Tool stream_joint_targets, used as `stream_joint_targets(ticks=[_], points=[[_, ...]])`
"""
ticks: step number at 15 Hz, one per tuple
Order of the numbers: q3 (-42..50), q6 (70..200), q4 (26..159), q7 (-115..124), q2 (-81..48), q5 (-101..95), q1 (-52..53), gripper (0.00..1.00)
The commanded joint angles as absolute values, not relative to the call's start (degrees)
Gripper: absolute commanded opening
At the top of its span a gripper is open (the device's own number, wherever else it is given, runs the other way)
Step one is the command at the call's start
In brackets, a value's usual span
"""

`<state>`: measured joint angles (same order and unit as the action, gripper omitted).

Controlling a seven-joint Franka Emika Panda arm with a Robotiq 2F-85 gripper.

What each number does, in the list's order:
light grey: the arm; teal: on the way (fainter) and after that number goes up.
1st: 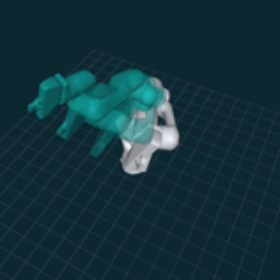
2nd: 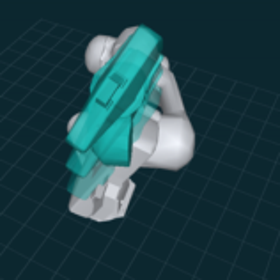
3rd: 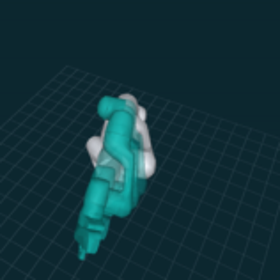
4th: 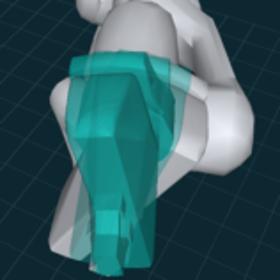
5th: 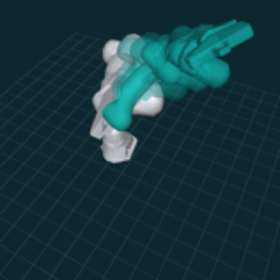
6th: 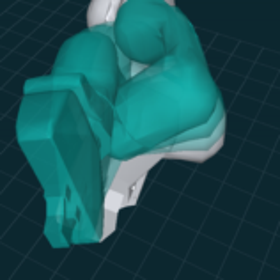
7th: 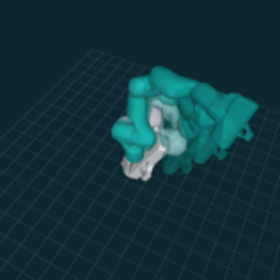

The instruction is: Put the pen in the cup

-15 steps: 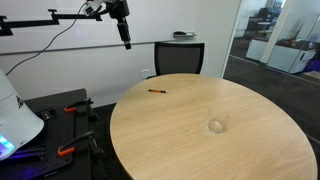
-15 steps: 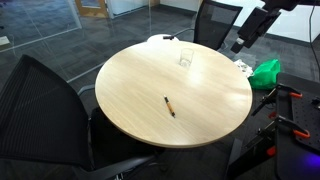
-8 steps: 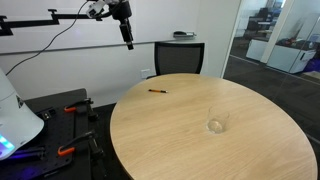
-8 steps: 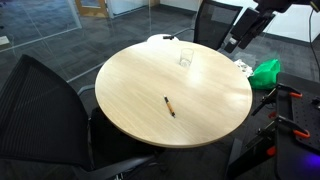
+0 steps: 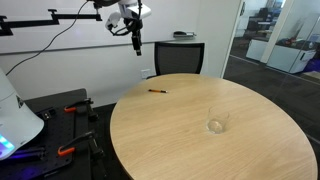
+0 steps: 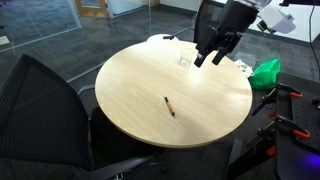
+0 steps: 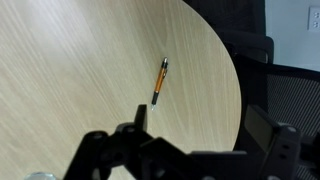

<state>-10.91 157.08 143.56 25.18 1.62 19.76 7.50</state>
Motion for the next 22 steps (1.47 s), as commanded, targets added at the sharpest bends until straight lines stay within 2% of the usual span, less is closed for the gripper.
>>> stream_joint_targets(ticks=[1, 13, 22], points=[[-10.51, 158.10, 135.89, 26.60, -8.71, 19.70, 8.60, 1.00], [-0.15, 164.90, 126.04, 39.54, -27.80, 9.22, 19.42, 1.00], [1.33, 171.76, 122.50, 36.96, -35.42, 11.08, 19.61, 1.00]])
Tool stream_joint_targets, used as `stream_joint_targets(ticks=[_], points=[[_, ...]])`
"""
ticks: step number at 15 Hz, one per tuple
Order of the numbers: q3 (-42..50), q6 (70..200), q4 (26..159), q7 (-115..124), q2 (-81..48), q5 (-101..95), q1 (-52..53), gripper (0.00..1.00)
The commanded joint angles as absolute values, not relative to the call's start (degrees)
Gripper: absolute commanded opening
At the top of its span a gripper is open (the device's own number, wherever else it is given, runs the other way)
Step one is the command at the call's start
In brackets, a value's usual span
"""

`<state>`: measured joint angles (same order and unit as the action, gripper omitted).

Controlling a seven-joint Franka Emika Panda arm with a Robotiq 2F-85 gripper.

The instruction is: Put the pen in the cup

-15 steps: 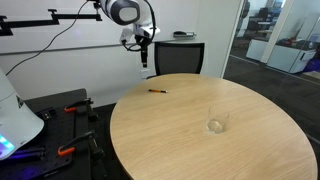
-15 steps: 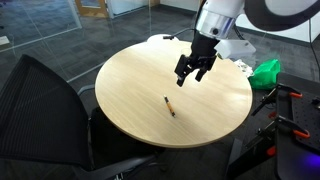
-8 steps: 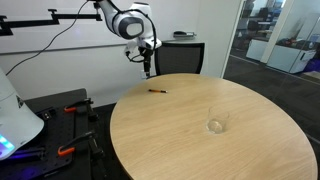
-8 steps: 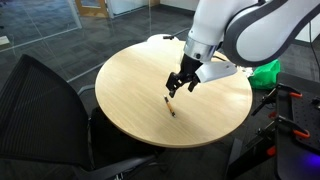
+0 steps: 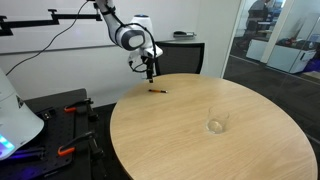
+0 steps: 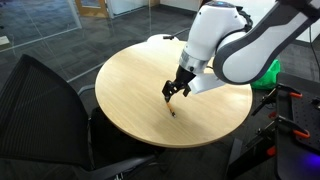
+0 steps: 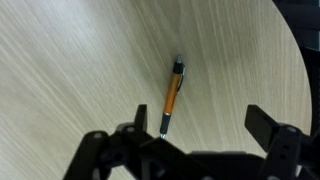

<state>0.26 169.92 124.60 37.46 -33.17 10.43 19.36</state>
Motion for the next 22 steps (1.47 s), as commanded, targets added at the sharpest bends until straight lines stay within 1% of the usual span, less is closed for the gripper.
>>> stream_joint_targets(ticks=[1, 19, 20, 21, 22], points=[[1.61, 171.56, 122.02, 36.92, -35.92, 11.21, 19.53, 1.00], [5.41, 168.06, 111.47, 38.28, -46.27, 11.49, 21.58, 1.00], [5.56, 167.68, 110.91, 38.29, -46.49, 11.41, 21.79, 0.96], [5.57, 167.49, 110.50, 38.28, -46.69, 11.39, 21.86, 0.88], [5.58, 167.40, 110.13, 38.28, -46.84, 11.38, 21.93, 0.79]])
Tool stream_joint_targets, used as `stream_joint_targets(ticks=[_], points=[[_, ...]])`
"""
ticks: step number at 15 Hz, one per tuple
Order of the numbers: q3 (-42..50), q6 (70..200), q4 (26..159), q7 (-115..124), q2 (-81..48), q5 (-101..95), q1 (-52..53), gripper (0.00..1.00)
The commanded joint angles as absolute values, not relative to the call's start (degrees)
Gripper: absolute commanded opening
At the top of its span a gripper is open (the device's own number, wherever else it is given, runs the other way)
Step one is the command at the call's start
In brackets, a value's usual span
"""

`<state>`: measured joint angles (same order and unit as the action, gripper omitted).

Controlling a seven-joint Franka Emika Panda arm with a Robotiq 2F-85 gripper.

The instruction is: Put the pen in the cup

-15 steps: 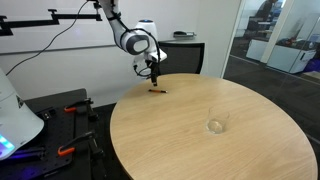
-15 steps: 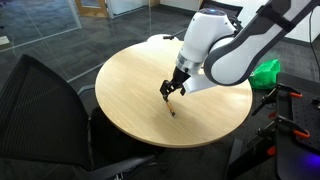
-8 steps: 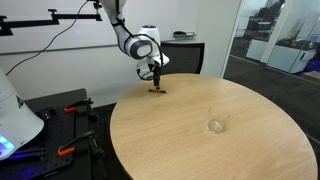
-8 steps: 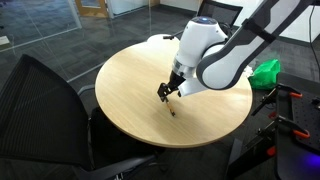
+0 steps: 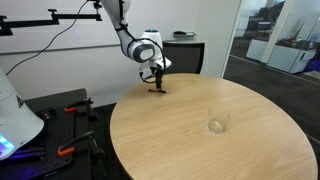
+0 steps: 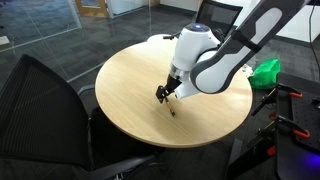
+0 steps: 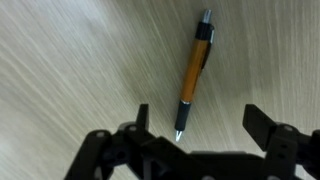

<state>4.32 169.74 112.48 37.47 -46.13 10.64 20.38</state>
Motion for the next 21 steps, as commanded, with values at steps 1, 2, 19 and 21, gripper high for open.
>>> stream_joint_targets(ticks=[1, 2, 19, 21], points=[[5.60, 167.18, 109.73, 38.28, -46.95, 11.34, 22.02, 0.70], [5.53, 167.01, 109.44, 38.24, -47.02, 11.35, 22.01, 0.64], [5.15, 163.01, 107.47, 38.51, -48.84, 11.00, 21.65, 0.32], [5.14, 162.88, 107.44, 38.55, -49.01, 10.98, 21.67, 0.18]])
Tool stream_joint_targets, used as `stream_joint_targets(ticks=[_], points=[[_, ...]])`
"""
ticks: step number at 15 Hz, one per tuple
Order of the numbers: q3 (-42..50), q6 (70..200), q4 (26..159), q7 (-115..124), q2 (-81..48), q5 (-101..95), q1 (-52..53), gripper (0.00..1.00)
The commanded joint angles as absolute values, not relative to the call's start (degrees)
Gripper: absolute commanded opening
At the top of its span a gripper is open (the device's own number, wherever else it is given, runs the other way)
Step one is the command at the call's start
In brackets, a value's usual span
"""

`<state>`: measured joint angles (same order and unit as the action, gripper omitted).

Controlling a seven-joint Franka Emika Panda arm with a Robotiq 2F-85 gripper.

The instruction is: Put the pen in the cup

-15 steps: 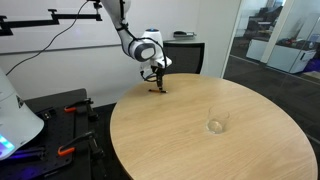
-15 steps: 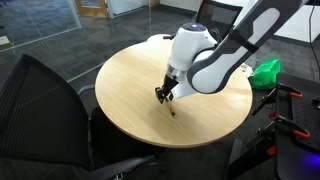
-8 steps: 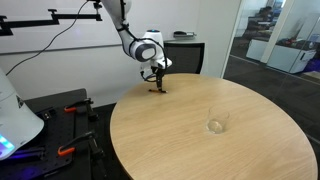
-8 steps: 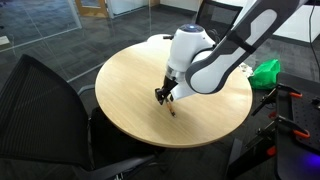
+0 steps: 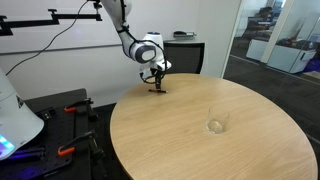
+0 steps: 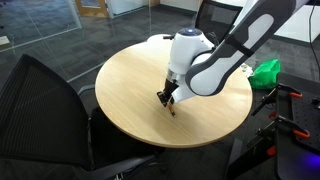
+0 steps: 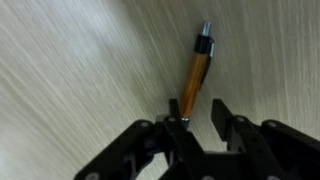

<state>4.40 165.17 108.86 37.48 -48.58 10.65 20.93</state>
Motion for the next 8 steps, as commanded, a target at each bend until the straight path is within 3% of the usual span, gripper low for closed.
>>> stream_joint_targets(ticks=[1, 3, 8], points=[[5.15, 162.82, 107.44, 38.57, -49.08, 10.98, 21.68, 0.09], [5.14, 162.72, 107.37, 38.56, -49.23, 10.99, 21.66, 0.00], [4.97, 161.55, 107.17, 38.56, -48.90, 11.05, 21.43, 0.04]])
